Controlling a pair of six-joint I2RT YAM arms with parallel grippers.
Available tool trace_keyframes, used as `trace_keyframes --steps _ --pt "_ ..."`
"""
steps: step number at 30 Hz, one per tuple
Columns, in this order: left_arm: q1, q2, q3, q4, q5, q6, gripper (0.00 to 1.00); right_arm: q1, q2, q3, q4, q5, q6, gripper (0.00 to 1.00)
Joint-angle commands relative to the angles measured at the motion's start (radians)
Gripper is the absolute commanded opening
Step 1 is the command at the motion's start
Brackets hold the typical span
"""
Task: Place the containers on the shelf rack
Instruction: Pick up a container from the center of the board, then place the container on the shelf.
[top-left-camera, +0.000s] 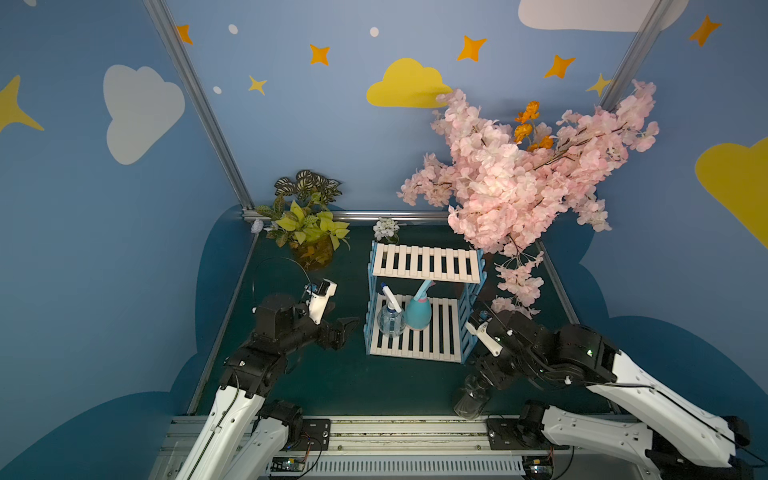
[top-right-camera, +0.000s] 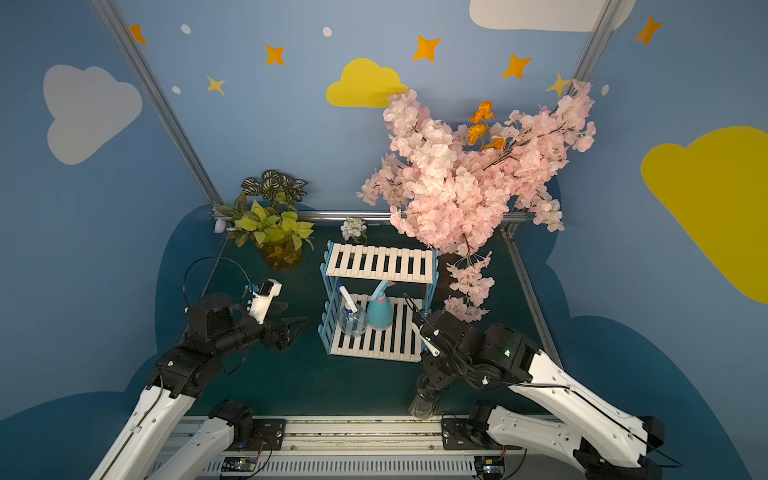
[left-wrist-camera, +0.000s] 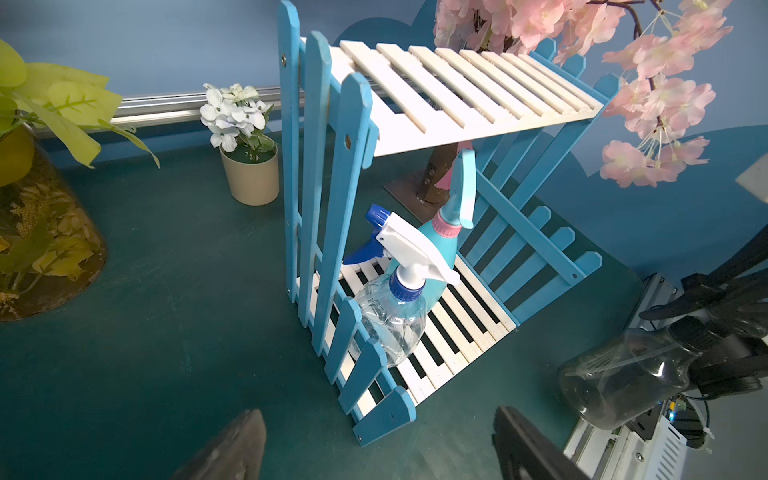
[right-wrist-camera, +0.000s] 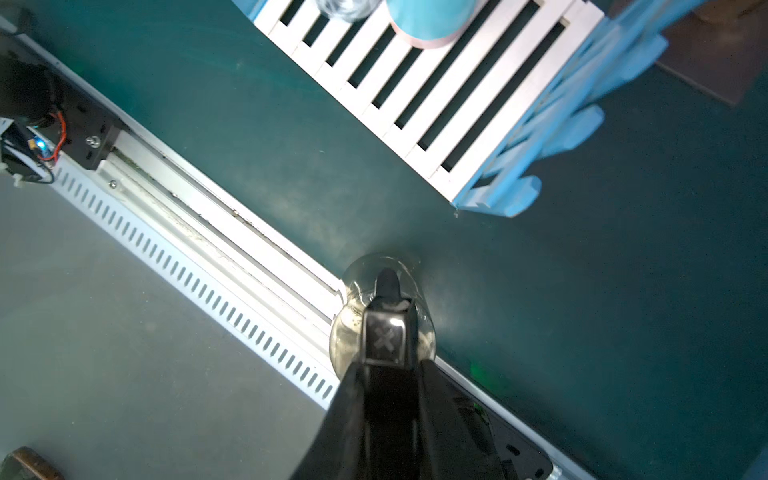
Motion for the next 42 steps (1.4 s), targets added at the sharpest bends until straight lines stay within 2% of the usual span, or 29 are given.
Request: trace_keyframes --steps 1,6,10,20,28,42 --pt "0.003 -0.011 -0.015 0.016 0.008 0.0 0.9 0.048 0.005 0.054 0.077 0.065 0.024 0.0" --pt "0.002 -0.013 -0.015 0.017 0.01 -0.002 0.9 0.049 0.002 0.081 0.165 0.126 0.032 0.0" --pt "0.002 -0.015 -0.016 0.019 0.011 -0.007 0.9 0.044 0.069 0.149 0.156 0.196 0.017 0.0" --pt "-0.005 -0.029 -0.019 0.021 0.013 -0.003 0.9 -0.017 0.216 0.261 0.153 0.231 -0.037 0.0" --pt "-0.016 -0.037 -0.019 0.015 0.004 0.004 0.9 -0.05 0.287 0.259 0.169 0.324 -0.059 0.0" --pt "-0.022 -0.039 -0.02 0.009 0.0 0.011 0.9 -0.091 0.299 0.13 0.348 0.416 -0.068 0.0"
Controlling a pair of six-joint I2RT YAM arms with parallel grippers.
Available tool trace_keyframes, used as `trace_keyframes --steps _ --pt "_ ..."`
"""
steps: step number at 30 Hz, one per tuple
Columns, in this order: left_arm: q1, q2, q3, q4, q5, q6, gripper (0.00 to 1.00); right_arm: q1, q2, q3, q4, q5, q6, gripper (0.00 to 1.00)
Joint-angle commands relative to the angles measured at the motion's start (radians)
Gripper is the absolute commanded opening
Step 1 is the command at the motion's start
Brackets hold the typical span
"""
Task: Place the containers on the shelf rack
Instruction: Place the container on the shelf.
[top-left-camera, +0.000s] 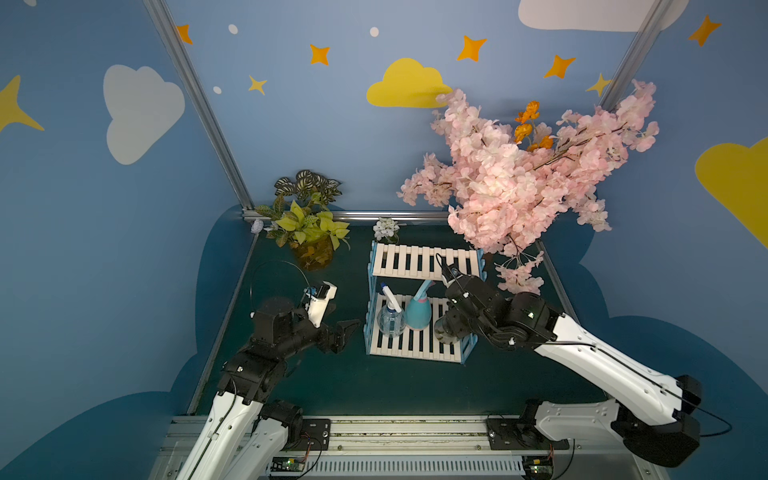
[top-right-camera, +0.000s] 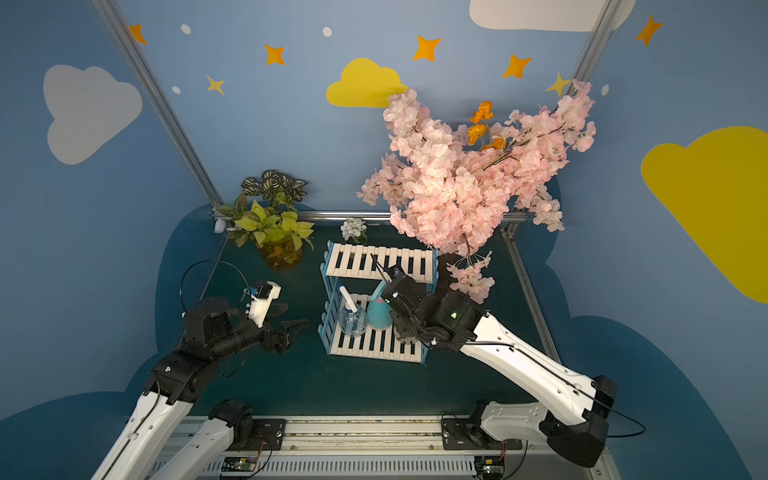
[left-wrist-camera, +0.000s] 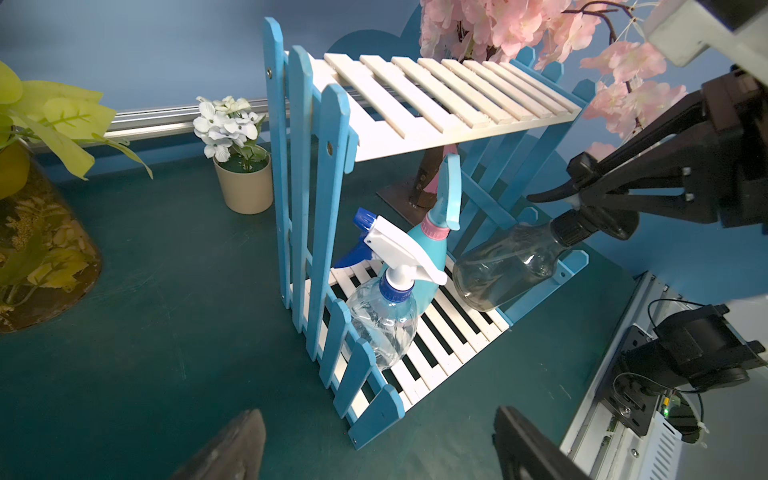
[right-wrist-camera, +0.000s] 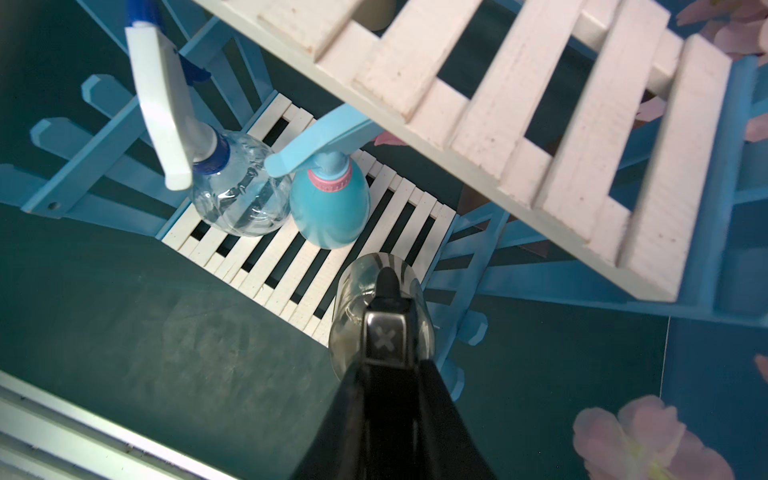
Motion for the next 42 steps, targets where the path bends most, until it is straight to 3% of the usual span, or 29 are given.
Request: trace_keyframes --steps 1,28,42 --pt "-0.004 -0.005 -0.006 0.001 0.001 0.012 0.9 -0.013 -0.006 -0.03 0.077 0.039 -0.006 0.0" --pt "-0.004 0.0 -0.011 -0.002 0.014 0.015 0.91 -0.088 0.009 -0.133 0.201 0.043 -0.025 0.01" --pt "-0.006 -0.002 -0.01 -0.006 0.016 0.013 0.91 -0.106 0.029 -0.153 0.211 0.048 -0.032 0.21"
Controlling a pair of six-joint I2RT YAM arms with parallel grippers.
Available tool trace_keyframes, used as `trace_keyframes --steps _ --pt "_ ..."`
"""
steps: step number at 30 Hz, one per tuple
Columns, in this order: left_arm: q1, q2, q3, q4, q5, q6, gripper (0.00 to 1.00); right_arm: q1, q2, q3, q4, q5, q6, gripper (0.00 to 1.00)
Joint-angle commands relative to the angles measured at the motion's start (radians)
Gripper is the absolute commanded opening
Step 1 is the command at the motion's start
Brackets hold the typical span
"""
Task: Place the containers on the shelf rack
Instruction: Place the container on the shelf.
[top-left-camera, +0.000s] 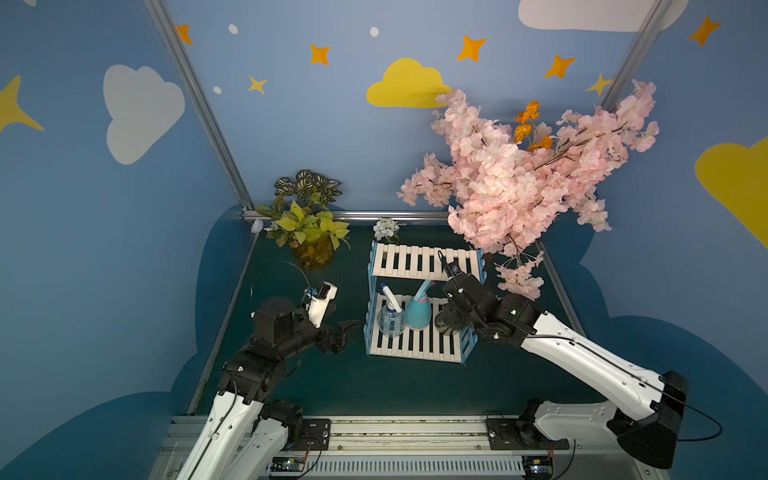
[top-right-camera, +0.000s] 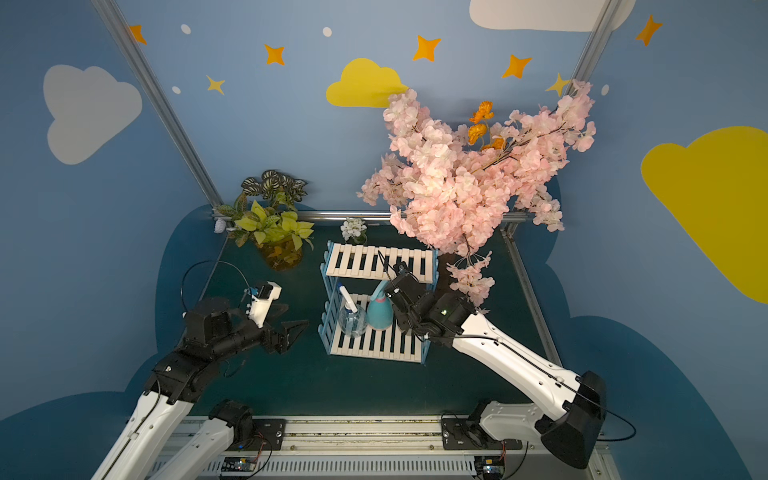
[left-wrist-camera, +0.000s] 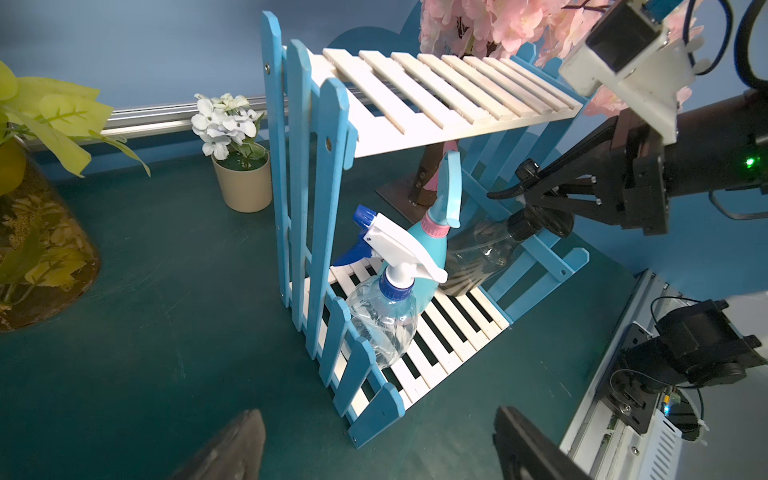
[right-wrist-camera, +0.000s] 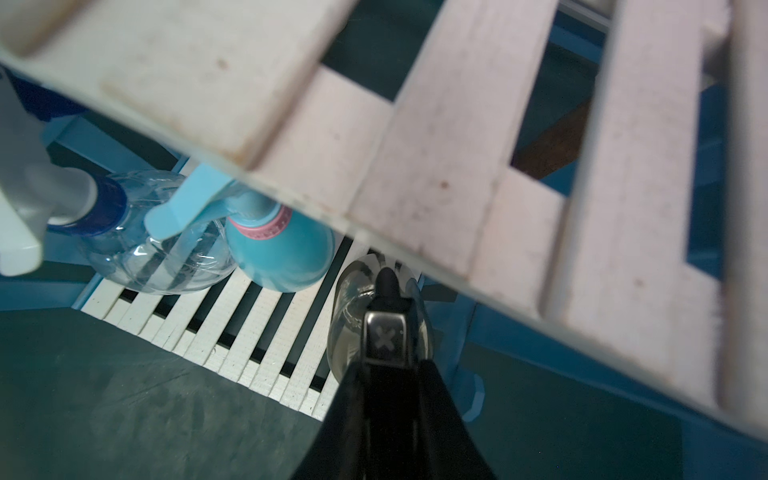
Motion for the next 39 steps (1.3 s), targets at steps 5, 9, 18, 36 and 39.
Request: trace_keyframes --steps 5,9,18,36,39 --pt "-0.005 -0.003 -0.007 -0.004 0.016 0.011 0.91 -0.012 0.013 -0.014 0.007 0.022 -0.01 0.28" --pt "-0.005 -0.001 -0.007 -0.004 0.015 0.011 0.91 -0.015 0.011 -0.014 0.012 0.019 -0.01 0.35" --pt "-0.005 -0.001 -0.007 -0.004 0.015 0.011 0.91 -0.02 0.014 -0.022 0.03 0.009 -0.009 0.43" --pt "-0.009 -0.005 -0.007 -0.004 0.018 0.011 0.91 -0.026 0.0 -0.03 0.035 0.003 -0.006 0.53" --pt "-0.009 -0.006 -0.008 -0.004 0.017 0.012 0.91 -0.027 0.0 -0.033 0.037 0.002 -0.007 0.53"
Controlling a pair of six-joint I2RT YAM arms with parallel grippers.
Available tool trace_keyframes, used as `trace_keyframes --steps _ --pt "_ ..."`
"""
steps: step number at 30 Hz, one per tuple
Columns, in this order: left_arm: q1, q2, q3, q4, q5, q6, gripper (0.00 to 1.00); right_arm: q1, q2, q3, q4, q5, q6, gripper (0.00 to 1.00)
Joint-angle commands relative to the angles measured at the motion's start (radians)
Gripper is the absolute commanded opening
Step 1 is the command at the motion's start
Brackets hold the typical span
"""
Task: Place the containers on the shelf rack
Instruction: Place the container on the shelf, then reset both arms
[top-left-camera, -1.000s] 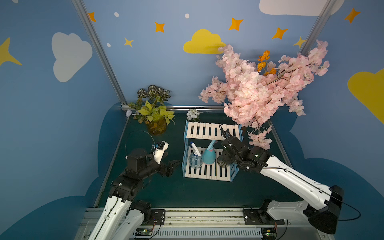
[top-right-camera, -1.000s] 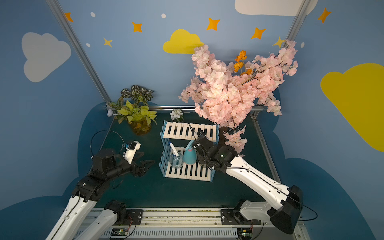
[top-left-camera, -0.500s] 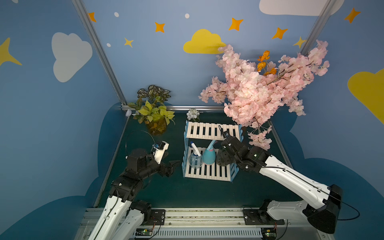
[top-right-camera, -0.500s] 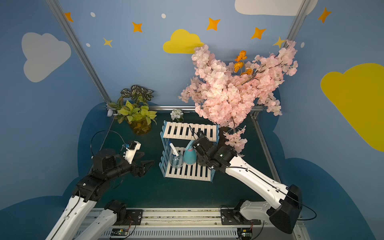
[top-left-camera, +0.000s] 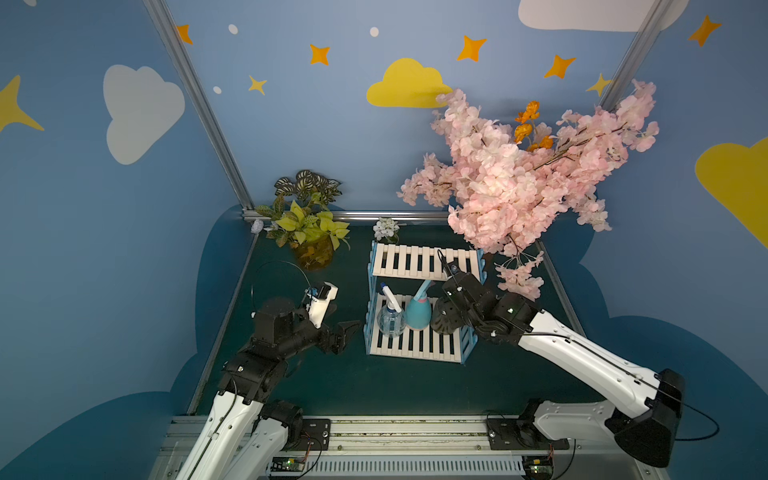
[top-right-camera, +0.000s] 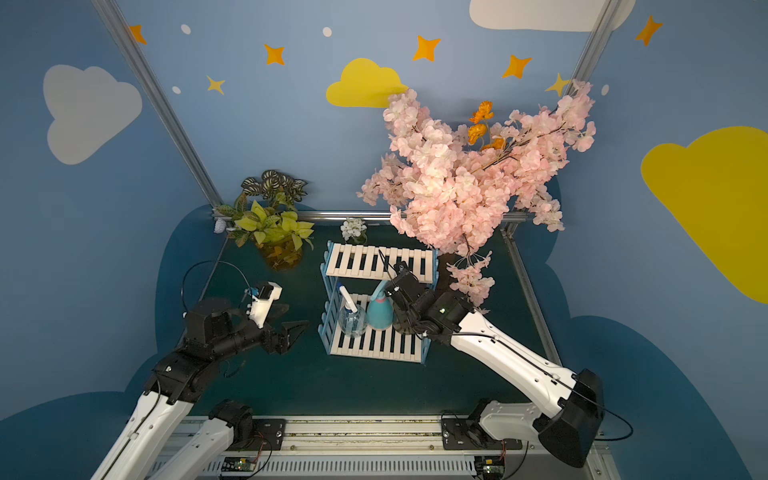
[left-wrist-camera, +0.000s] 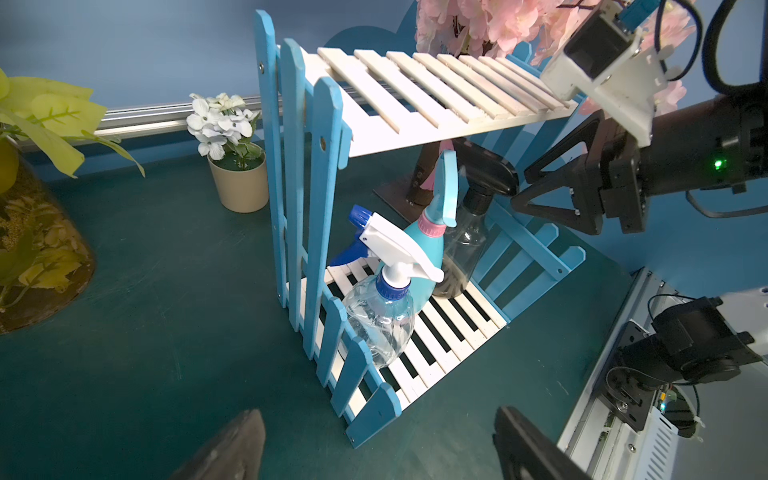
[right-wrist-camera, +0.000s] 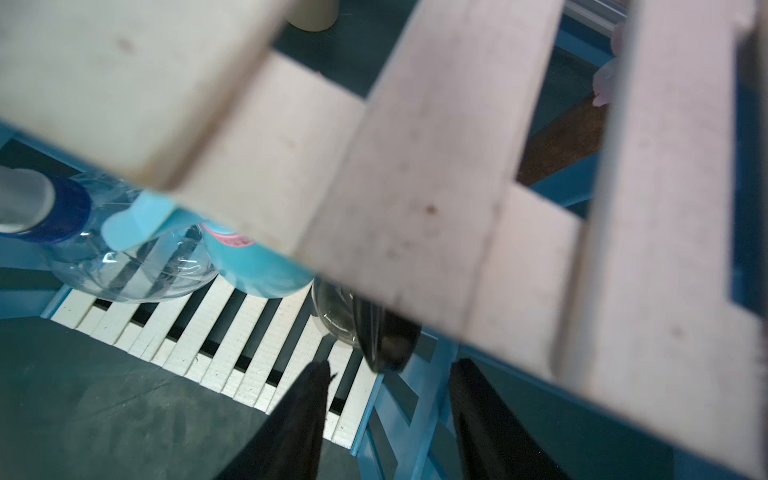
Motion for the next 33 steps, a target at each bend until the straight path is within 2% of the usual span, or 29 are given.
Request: trace_keyframes --steps 1,13,15,19,23,30,33 --pt "-0.004 -0.005 -0.007 -0.004 0.013 0.011 0.91 -0.008 -0.011 -0.013 0.013 -0.003 0.007 0.53" --pt "-0.003 -0.007 -0.006 -0.009 0.007 0.013 0.91 -0.014 -0.02 -0.016 0.014 -0.017 0.011 0.53" --pt "-0.004 -0.009 -0.006 -0.01 0.002 0.013 0.91 -0.014 -0.034 -0.012 0.003 -0.031 0.019 0.57" --pt "-0.004 -0.013 -0.004 -0.01 -0.005 0.012 0.91 -0.014 -0.091 -0.013 -0.012 -0.086 0.027 0.72" --pt "-0.002 -0.014 -0.002 -0.009 -0.012 0.014 0.91 -0.016 -0.177 -0.023 -0.027 -0.137 0.033 0.81" --pt "-0.003 -0.019 -0.001 -0.009 -0.028 0.007 0.91 -0.022 -0.319 -0.015 -0.1 -0.247 0.03 0.88" --pt "-0.002 -0.035 -0.002 -0.009 -0.068 -0.024 0.92 -0.029 -0.387 -0.026 -0.154 -0.248 0.065 0.9"
